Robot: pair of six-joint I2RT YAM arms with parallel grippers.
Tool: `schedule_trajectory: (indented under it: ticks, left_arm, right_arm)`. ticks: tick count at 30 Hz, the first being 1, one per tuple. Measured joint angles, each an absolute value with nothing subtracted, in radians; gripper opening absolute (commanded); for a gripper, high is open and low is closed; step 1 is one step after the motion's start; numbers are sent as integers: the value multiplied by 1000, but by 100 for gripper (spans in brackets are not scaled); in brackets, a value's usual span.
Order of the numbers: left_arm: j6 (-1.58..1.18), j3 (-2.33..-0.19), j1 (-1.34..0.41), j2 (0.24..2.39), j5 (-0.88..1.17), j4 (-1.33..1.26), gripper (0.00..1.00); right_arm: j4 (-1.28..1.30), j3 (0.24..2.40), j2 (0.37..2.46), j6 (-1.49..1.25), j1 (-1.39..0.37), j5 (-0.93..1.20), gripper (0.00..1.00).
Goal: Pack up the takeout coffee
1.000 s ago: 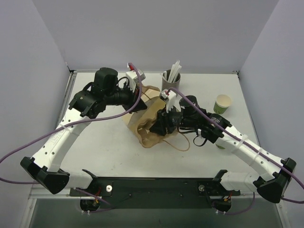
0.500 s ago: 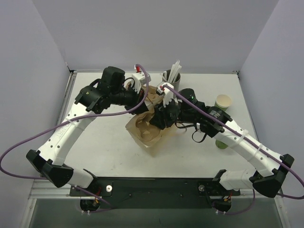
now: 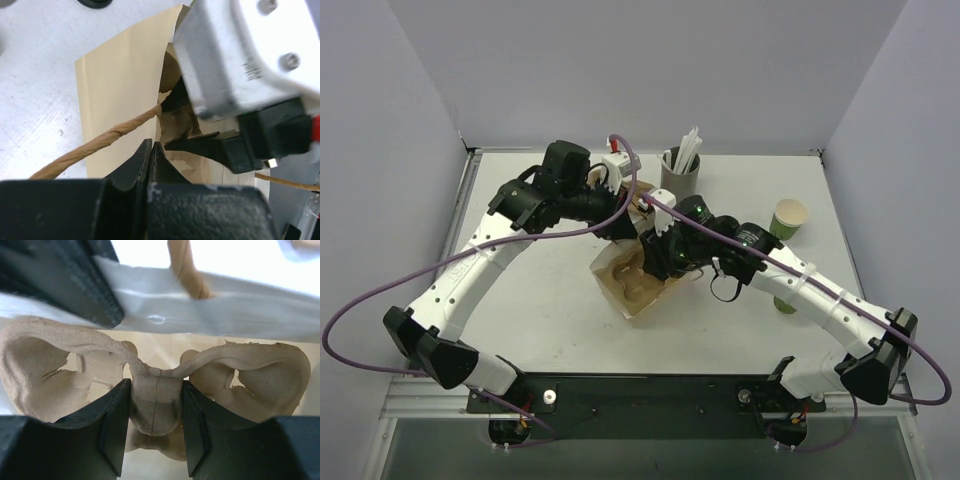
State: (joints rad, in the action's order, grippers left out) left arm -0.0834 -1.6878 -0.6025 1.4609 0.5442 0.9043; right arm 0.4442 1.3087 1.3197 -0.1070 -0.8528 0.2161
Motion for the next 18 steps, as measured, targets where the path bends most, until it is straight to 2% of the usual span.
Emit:
schedule_trajectory:
  ticks: [8,18]
  left_arm:
    - [-176,-1620,-608,1502,478,871,0]
    - [-194,-1721,-683,1568,119,956,0]
  right_arm:
    - [446,1266,1417,-130,-878,115,29]
    - [448,1264,1493,-168,-878,85,29]
